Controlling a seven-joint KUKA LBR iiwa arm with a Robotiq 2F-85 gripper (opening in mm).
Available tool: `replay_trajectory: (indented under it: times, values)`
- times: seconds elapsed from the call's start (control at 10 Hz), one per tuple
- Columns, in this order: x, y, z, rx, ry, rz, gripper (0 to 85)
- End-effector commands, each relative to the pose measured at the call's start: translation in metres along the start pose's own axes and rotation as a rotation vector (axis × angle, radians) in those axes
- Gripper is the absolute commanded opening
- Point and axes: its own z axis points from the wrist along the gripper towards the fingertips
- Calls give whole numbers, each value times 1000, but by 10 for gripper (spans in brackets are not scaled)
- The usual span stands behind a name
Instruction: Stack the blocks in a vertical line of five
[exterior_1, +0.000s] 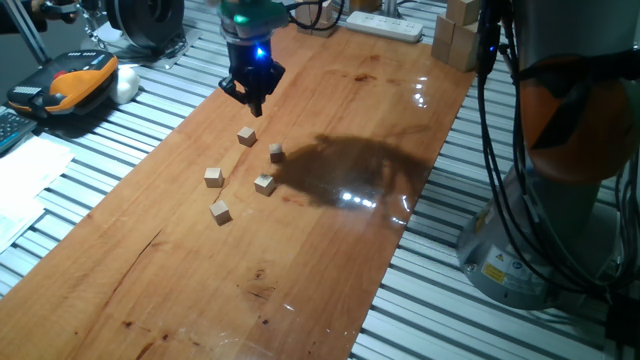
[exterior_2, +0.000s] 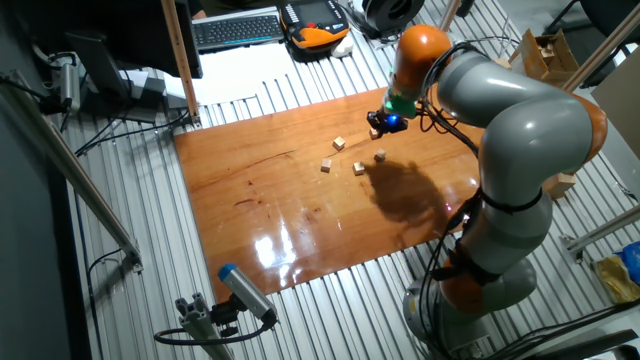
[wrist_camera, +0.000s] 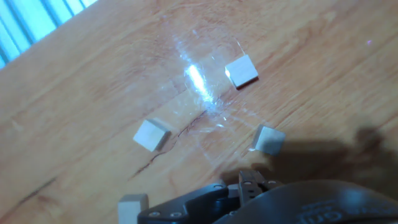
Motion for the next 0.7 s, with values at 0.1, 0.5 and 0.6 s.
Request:
replay_trajectory:
  times: [0.1, 0.5, 0.6]
  values:
    - [0, -1, 0, 3, 9, 57, 0]
    - [1, -2, 1, 31, -16, 45, 170]
    - [1, -3, 1, 51, -26, 45, 170]
